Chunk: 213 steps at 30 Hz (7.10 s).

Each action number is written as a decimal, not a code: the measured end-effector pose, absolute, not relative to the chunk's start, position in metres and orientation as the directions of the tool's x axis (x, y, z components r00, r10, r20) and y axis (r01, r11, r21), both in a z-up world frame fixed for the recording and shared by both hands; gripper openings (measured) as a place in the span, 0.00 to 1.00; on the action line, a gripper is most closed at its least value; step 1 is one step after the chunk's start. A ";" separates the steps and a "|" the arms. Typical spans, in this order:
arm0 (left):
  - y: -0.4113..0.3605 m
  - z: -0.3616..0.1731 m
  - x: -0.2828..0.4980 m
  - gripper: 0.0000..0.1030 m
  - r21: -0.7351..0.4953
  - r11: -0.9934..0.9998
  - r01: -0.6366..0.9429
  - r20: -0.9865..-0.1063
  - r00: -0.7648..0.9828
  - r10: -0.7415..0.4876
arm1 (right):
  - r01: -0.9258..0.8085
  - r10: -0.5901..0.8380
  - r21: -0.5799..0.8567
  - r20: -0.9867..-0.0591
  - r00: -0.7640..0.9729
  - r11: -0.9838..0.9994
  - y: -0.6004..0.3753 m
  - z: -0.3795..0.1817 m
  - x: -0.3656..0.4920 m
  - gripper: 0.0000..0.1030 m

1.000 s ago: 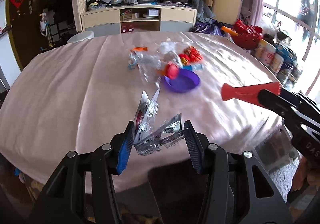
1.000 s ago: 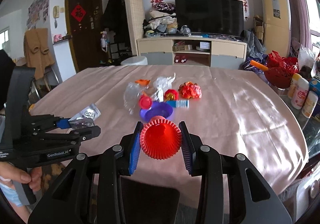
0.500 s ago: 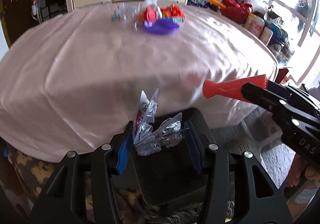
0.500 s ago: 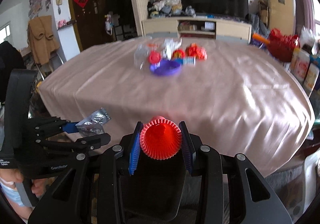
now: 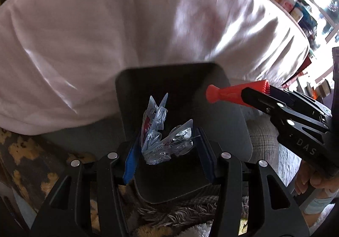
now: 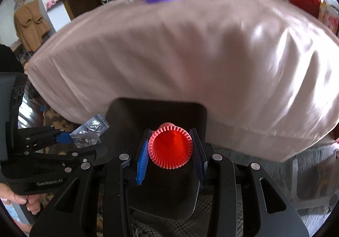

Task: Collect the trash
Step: 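Carry the bag and red cup down to the bin and open both tools, then return to the pile and grasp the purple plate with the right tool, then grasp a clear plastic bag with the left tool, then lower the bag and purple plate into the bin and open both tools, then grasp the orange M&M's tube with the right tool while the left grasps a foil wrapper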

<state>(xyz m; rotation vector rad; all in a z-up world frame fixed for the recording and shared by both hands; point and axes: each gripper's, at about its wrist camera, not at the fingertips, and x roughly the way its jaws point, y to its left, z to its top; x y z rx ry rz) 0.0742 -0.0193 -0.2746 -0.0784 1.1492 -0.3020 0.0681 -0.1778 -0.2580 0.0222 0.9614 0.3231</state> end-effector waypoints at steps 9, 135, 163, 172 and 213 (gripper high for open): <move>-0.032 -0.285 0.078 0.64 -0.163 0.964 0.209 -0.905 0.358 -0.231 | -0.230 0.288 0.194 -0.809 0.512 0.954 -0.181 -0.259 0.076 0.64; -0.023 -0.077 0.087 0.33 -0.053 0.956 0.287 -0.656 0.713 -0.250 | -0.258 0.251 0.064 -0.538 0.804 0.964 -0.204 -0.071 0.077 0.75; -0.021 -0.252 0.052 0.34 -0.178 0.952 0.249 -0.858 0.434 -0.274 | -0.216 0.269 0.175 -0.781 0.564 0.961 -0.194 -0.233 0.062 0.75; -0.020 -0.289 0.062 0.35 -0.214 0.951 0.221 -0.893 0.351 -0.283 | -0.216 0.300 0.221 -0.830 0.470 0.951 -0.187 -0.270 0.072 0.77; 0.035 -0.129 0.136 0.78 -0.079 0.987 0.142 -0.724 0.672 -0.155 | -0.220 0.276 0.168 -0.607 0.745 0.961 -0.212 -0.123 0.135 0.90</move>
